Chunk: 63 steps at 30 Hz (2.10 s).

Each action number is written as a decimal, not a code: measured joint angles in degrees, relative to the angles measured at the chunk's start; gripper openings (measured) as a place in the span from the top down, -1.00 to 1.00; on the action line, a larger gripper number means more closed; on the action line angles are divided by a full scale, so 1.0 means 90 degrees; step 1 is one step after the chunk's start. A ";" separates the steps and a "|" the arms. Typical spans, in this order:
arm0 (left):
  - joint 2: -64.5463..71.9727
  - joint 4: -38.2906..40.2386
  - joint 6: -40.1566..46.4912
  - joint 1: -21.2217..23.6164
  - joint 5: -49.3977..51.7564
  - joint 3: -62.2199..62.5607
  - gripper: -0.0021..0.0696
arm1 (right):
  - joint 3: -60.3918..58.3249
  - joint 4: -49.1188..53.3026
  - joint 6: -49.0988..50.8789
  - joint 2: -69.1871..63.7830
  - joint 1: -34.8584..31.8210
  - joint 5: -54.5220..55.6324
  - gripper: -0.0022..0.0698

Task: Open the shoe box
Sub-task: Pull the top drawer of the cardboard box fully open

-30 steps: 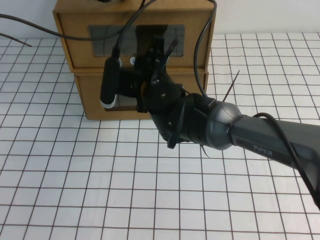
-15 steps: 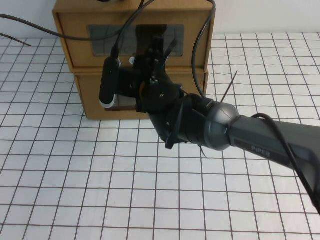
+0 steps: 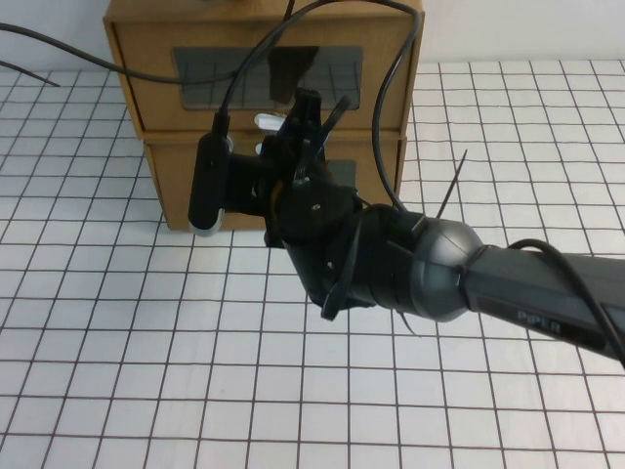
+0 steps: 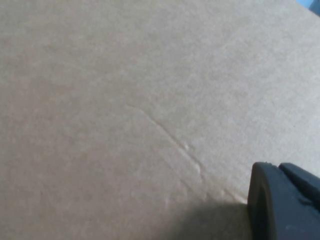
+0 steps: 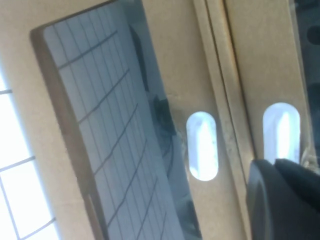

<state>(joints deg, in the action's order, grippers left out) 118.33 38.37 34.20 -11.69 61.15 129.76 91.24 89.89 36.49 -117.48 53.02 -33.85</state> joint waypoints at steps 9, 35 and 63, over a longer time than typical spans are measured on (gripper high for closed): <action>0.0000 0.0000 0.0000 0.0000 0.0000 0.0000 0.95 | -0.0075 0.0268 0.0233 0.0079 0.0013 -0.0054 0.96; 0.0000 0.0022 0.0000 0.0000 0.0013 0.0000 0.95 | -0.0075 0.0511 0.0430 0.0079 -0.0266 0.0255 0.22; 0.0000 0.0037 0.0000 0.0000 0.0013 0.0000 0.95 | 0.0773 0.0653 0.0321 -0.0620 -0.0301 0.0228 0.24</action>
<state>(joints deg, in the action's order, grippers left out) 118.33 38.71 34.20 -11.69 61.26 129.76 98.20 95.76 39.38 -123.05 50.31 -31.80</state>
